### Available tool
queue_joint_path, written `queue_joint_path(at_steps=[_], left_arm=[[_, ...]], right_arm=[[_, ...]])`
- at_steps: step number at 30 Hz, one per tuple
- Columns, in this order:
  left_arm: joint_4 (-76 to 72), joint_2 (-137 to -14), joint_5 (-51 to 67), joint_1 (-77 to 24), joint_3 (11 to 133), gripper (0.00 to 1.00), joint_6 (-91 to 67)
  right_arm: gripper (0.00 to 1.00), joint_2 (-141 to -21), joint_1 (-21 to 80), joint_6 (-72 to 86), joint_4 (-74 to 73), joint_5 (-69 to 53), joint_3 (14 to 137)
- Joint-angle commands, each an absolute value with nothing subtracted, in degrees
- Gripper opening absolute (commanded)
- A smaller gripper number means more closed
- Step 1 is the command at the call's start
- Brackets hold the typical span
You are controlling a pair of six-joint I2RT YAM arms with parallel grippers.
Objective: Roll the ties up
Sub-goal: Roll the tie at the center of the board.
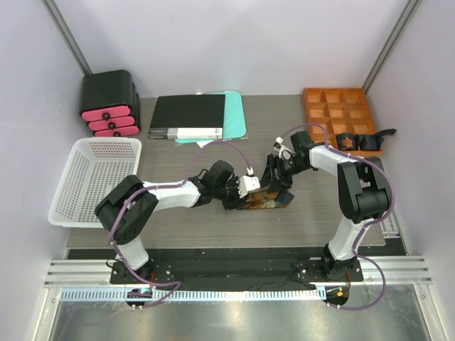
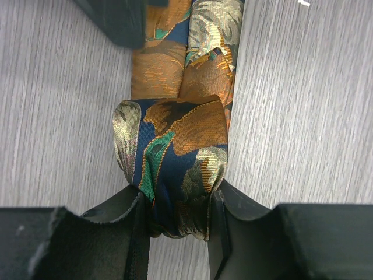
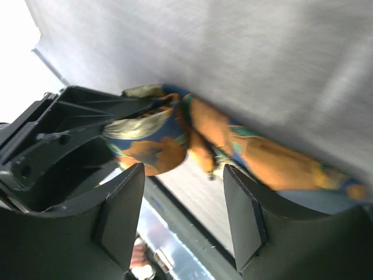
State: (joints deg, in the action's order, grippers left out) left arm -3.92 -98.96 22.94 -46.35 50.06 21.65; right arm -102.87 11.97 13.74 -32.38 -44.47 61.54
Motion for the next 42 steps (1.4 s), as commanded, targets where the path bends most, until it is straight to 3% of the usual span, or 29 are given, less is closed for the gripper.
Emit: queue_joint_path(at_steps=[1,6,8,10,11,14,27,42], left_arm=[[5.18,-101.86,16.27,-47.99,51.76,0.18,25.31],[8.52,-104.06,14.85,-48.78,54.84,0.2,25.75],[9.14,-104.94,14.68,-48.87,55.72,0.2,25.66],[9.31,-105.29,14.33,-48.87,56.16,0.22,25.58],[9.4,-105.64,14.07,-48.87,56.34,0.22,25.4],[9.58,-105.82,13.45,-48.6,56.78,0.31,24.09],[1.51,-99.33,27.41,-42.98,53.01,0.72,17.42],[-17.31,-101.25,38.49,-42.63,53.0,0.91,11.95]], right_arm=[[0.62,-100.81,15.2,17.14,-32.0,-49.31,60.56],[0.59,-100.63,17.84,20.65,-27.17,-49.48,58.63],[0.53,-100.63,19.16,20.66,-26.28,-48.96,58.45],[0.42,-100.72,19.86,20.3,-26.28,-48.52,58.19],[0.26,-100.72,19.95,20.04,-26.54,-47.65,58.01],[0.01,-100.9,19.69,17.15,-29.95,-45.71,58.09],[0.01,-105.38,15.65,13.71,-31.38,-43.33,55.2],[0.01,-112.23,14.5,9.84,-32.34,-29.71,56.07]])
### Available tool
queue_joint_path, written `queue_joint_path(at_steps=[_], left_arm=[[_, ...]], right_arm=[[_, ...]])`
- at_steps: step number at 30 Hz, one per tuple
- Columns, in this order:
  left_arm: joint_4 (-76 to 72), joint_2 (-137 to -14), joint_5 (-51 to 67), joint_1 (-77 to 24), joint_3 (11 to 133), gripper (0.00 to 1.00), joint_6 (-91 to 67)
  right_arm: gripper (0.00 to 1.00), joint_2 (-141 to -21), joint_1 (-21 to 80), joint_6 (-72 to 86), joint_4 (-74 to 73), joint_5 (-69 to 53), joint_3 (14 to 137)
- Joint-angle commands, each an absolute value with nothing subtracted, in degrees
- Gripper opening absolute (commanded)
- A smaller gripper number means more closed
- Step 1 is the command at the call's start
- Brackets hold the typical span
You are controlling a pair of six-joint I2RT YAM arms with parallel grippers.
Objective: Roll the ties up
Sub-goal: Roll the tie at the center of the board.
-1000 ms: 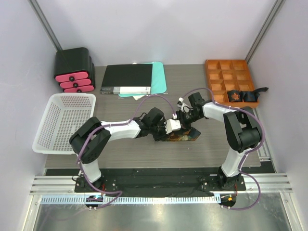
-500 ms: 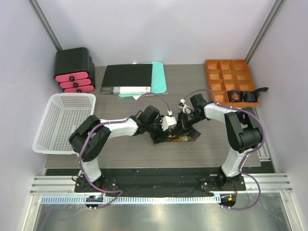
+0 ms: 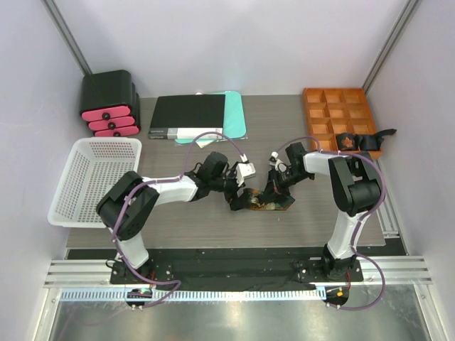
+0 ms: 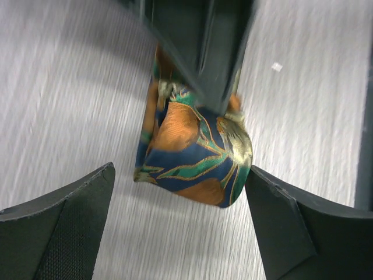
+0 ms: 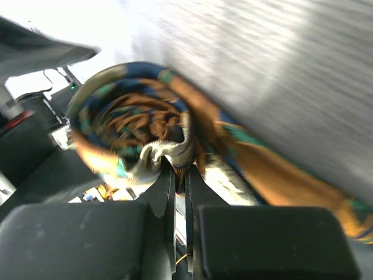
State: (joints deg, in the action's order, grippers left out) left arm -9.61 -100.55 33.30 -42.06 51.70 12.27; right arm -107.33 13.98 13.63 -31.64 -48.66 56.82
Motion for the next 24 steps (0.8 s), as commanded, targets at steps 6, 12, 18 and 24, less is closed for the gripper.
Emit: queue_joint_path(at_steps=[6,12,18,24], left_arm=[[-18.45,-103.01,40.08,-44.3,51.42,0.88,19.58],[-20.39,-105.02,37.44,-45.26,50.71,0.77,24.07],[-10.48,-105.03,32.7,-46.76,51.94,0.34,30.4],[-0.73,-104.33,26.46,-47.02,52.56,0.21,28.57]], right_arm=[[0.01,-115.75,14.59,9.23,-34.01,-28.65,58.09],[0.01,-118.65,16.6,7.82,-34.8,-29.26,59.94],[0.09,-117.26,17.49,8.0,-35.15,-32.52,61.7],[0.39,-107.59,14.42,8.44,-36.82,-37.7,61.35]])
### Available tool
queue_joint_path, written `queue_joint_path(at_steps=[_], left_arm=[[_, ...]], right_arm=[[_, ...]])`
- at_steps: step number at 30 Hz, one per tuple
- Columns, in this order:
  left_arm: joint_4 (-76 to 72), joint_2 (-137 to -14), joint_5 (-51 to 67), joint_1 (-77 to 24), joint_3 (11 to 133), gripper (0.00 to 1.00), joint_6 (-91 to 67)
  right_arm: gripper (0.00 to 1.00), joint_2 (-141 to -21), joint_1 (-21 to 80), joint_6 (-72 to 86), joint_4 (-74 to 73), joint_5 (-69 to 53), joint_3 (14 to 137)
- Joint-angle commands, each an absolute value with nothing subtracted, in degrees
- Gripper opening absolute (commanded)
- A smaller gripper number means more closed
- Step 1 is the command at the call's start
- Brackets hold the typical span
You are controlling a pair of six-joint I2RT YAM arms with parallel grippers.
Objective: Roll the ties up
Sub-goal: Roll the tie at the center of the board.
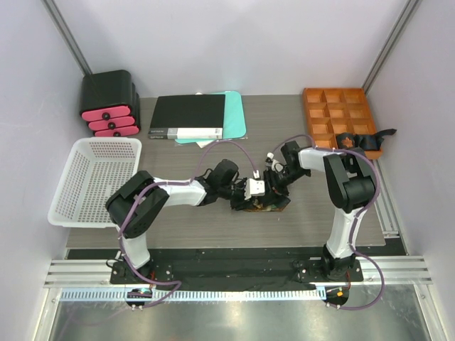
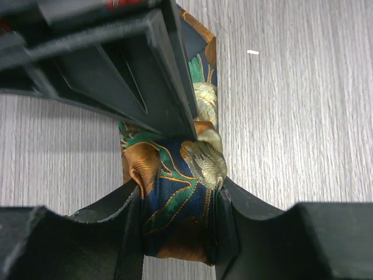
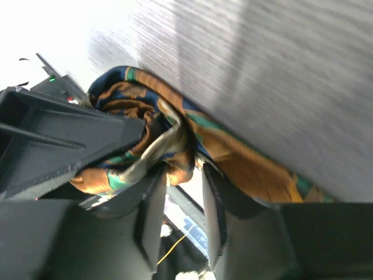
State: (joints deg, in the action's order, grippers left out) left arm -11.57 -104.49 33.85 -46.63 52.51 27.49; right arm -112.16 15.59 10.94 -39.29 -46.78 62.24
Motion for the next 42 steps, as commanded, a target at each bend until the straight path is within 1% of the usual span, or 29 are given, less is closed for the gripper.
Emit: queue_joint_path(at_steps=[1,2,5,7,13,15,18,19,20,21,22,25,27,32,33,37,39,42], left_arm=[[-0.18,-104.5,25.76,-47.11,52.73,0.21,27.69],[-0.18,-104.59,24.36,-47.2,52.73,0.2,27.42],[2.9,-104.94,23.3,-47.37,53.0,0.22,25.76],[3.69,-105.29,23.2,-47.64,53.52,0.24,25.49],[5.71,-107.22,22.32,-47.81,56.51,0.29,24.17],[5.71,-107.58,22.5,-47.81,56.86,0.3,23.73],[6.5,-107.67,22.24,-47.81,57.65,0.31,23.29],[6.68,-107.4,22.24,-47.81,57.66,0.33,23.29],[7.11,-107.05,22.41,-47.73,57.74,0.35,23.2],[7.21,-106.53,22.93,-47.46,57.66,0.38,23.29],[7.29,-105.22,24.77,-47.03,57.31,0.46,23.03],[6.95,-101.35,29.95,-45.36,56.87,0.65,21.54],[4.94,-98.81,31.37,-44.48,56.08,0.71,20.57],[0.27,-96.59,34.8,-43.59,55.11,0.77,16.96],[-2.87,-96.59,35.15,-43.68,54.67,0.78,16.61],[-7.37,-98.69,36.47,-43.77,54.23,0.8,16.0],[-9.31,-99.4,37.44,-43.94,53.97,0.83,16.17],[-13.0,-100.89,37.88,-44.82,53.53,0.84,18.62]], right_arm=[[0.4,-105.14,13.54,8.79,-37.09,-38.4,61.26],[0.47,-103.64,13.1,9.05,-37.35,-39.97,61.09],[0.56,-99.5,12.92,11.07,-36.22,-42.88,59.6],[0.58,-98.35,13.18,14.83,-34.37,-45.61,58.19],[0.57,-97.64,17.05,19.07,-28.05,-46.76,55.38],[0.53,-98.87,17.75,19.16,-26.19,-46.15,55.37],[0.27,-100.89,17.76,17.32,-26.89,-44.39,55.9],[0.13,-101.33,17.58,16.62,-27.59,-42.91,56.07],[0.06,-101.69,17.23,15.83,-28.9,-42.11,55.99],[0.01,-102.47,16.79,15.04,-29.35,-41.14,55.99],[0.01,-102.92,15.66,14.42,-29.7,-40.78,55.73],[0.01,-105.55,14.24,12.13,-32.25,-39.38,56.42],[0.01,-106.69,13.98,10.99,-32.78,-37.8,56.95],[0.01,-108.81,13.45,9.84,-33.31,-34.55,57.66],[0.01,-109.16,13.45,9.84,-33.31,-34.19,58.0],[0.01,-111.53,13.45,9.58,-33.49,-32.44,59.06],[0.01,-111.79,13.45,9.23,-33.57,-31.73,59.24],[0.01,-112.67,13.54,8.53,-33.84,-31.46,59.24]])
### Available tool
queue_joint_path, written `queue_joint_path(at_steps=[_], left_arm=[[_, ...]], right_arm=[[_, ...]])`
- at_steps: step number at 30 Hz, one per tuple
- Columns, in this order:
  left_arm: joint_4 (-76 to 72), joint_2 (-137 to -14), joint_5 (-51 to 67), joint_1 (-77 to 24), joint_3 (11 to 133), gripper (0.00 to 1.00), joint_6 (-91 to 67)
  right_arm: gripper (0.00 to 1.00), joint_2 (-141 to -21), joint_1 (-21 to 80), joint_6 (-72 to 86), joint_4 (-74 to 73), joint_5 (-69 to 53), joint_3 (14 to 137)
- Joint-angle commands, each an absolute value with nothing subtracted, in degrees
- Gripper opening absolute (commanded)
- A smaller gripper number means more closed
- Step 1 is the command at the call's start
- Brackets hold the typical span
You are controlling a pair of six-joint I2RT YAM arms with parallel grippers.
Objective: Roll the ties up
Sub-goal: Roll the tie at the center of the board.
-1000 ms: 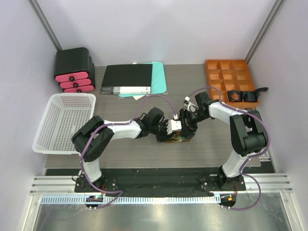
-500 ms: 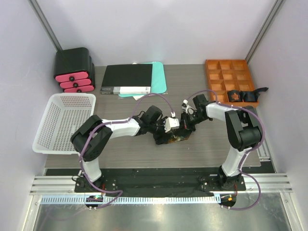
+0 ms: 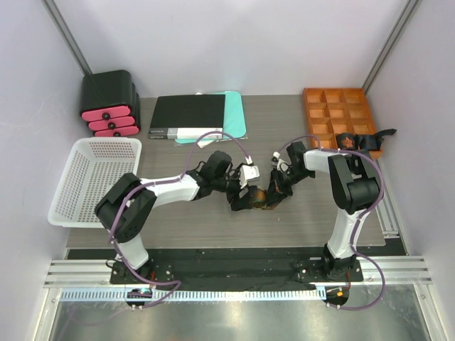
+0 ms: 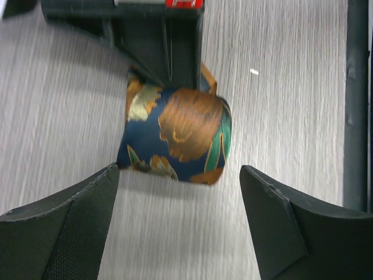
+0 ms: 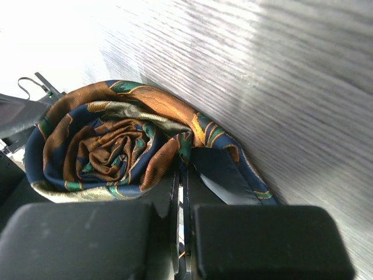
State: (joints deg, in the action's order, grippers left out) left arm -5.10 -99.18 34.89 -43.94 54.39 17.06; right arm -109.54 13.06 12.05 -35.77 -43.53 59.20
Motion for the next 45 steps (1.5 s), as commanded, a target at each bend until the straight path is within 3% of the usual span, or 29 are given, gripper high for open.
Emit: queue_joint_path(at_steps=[1,5,8,14,18,23,29,33,35,37,38,45], left_arm=[[-15.01,-101.25,37.71,-45.26,53.35,0.85,19.07],[-18.44,-103.79,37.36,-46.14,53.0,0.84,23.02],[-18.37,-105.99,37.0,-46.58,53.7,0.77,25.66],[-11.88,-105.82,35.43,-47.02,54.66,0.35,27.6],[-2.92,-103.8,30.6,-47.63,55.9,0.2,26.37],[11.32,-103.71,19.98,-49.39,57.04,0.15,26.2],[20.19,-106.43,16.09,-52.03,61.24,0.13,24.96],[24.6,-111.34,14.06,-52.73,66.26,0.13,23.82],[25.31,-112.41,13.62,-52.82,67.58,0.13,23.91],[25.75,-113.28,14.06,-52.82,68.03,0.13,23.91],[25.75,-113.46,14.15,-52.74,68.2,0.13,23.82],[25.66,-114.43,14.68,-52.73,68.56,0.13,23.91]], right_arm=[[0.01,-112.85,13.54,8.26,-33.75,-31.46,59.33],[0.01,-114.08,13.97,7.65,-33.75,-31.9,60.03],[0.01,-114.43,14.59,7.56,-33.49,-32.61,60.29],[0.01,-113.73,15.82,8.17,-32.78,-34.18,61.7],[0.07,-110.49,15.65,8.0,-34.7,-35.51,62.22],[0.38,-102.33,10.3,8.0,-38.14,-38.84,60.21],[0.69,-97.12,7.91,9.49,-38.68,-40.87,56.87],[0.73,-97.73,8.0,12.73,-33.77,-41.13,54.67],[0.9,-97.65,8.08,14.14,-31.04,-41.04,52.49],[0.92,-98.17,8.09,15.38,-27.52,-40.43,51.07],[0.98,-98.52,8.17,15.73,-26.81,-39.3,50.37],[1.0,-102.65,9.57,15.21,-19.17,-39.29,49.13]])
